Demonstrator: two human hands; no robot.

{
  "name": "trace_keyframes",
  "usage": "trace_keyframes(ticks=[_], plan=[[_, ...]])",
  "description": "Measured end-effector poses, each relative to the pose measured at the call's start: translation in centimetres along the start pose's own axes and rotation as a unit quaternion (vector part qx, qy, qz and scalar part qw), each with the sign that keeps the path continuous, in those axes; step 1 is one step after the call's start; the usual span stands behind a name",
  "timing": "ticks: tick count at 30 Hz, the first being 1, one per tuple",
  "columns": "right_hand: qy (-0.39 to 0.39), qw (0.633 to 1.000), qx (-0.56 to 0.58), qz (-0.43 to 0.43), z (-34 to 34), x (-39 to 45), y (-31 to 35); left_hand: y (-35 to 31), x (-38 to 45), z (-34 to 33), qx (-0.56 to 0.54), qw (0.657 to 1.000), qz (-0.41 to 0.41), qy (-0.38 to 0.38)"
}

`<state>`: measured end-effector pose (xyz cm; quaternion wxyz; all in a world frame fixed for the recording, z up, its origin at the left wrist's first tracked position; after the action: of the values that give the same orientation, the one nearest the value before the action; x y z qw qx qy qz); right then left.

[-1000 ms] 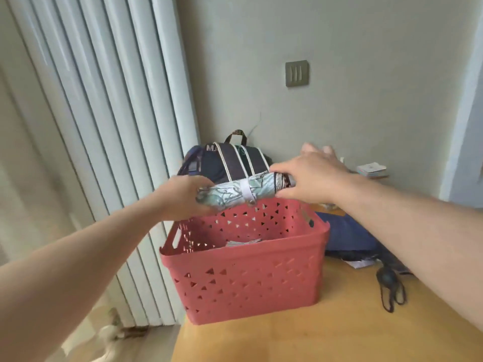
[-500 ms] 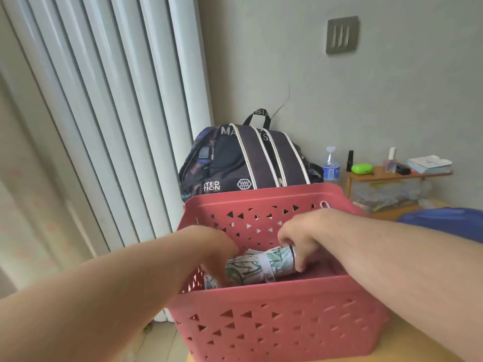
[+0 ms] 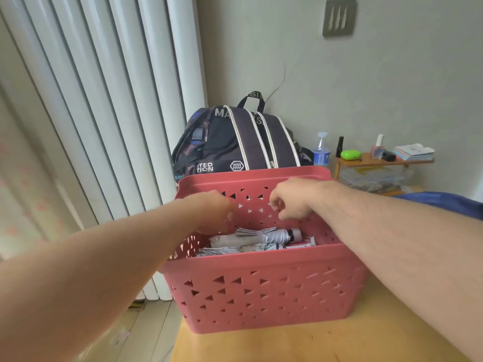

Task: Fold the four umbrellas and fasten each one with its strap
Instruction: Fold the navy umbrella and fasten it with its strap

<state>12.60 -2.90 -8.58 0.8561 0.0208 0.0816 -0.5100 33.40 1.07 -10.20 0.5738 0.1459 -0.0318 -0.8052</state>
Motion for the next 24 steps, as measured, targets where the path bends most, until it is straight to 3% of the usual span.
trace_keyframes(ticks=[4, 8, 12, 14, 17, 21, 24], plan=[[-0.129, 0.983, 0.129, -0.002, 5.8, -5.4, -3.1, -2.8, -2.1, 5.9, -0.155, 0.976, -0.027, -0.152], [-0.241, 0.946, 0.207, -0.072, 7.2, -13.0, -10.2, -10.9, -4.1, 11.8, -0.31, 0.891, -0.092, -0.319], [-0.281, 0.924, 0.205, -0.156, 3.7, -22.4, -15.9, -21.4, -6.4, 13.7, -0.346, 0.8, -0.233, -0.431], [-0.264, 0.918, 0.217, -0.201, 0.5, -26.7, -17.8, -26.0, -6.7, 12.3, -0.332, 0.785, -0.291, -0.435], [-0.239, 0.899, 0.252, -0.267, -5.1, -31.4, -20.4, -31.5, -5.1, 8.3, -0.322, 0.82, -0.307, -0.36], [-0.232, 0.868, 0.32, -0.299, -11.7, -33.3, -21.6, -34.9, -0.2, 2.0, -0.334, 0.9, -0.2, -0.194], [-0.23, 0.843, 0.387, -0.294, -15.3, -31.0, -20.8, -36.1, 2.3, -2.4, -0.363, 0.912, -0.121, -0.145]])
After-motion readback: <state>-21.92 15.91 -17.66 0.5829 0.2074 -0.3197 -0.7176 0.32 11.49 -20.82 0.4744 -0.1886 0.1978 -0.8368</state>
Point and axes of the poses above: each hand's wrist, its own x-axis towards the middle knuckle, its own z-axis out of the back of the hand, y = z × x, the point moved 2 cm from there along x, towards the middle knuckle, and after that the axes turned 1 degree about y, right-handed, at the moved point
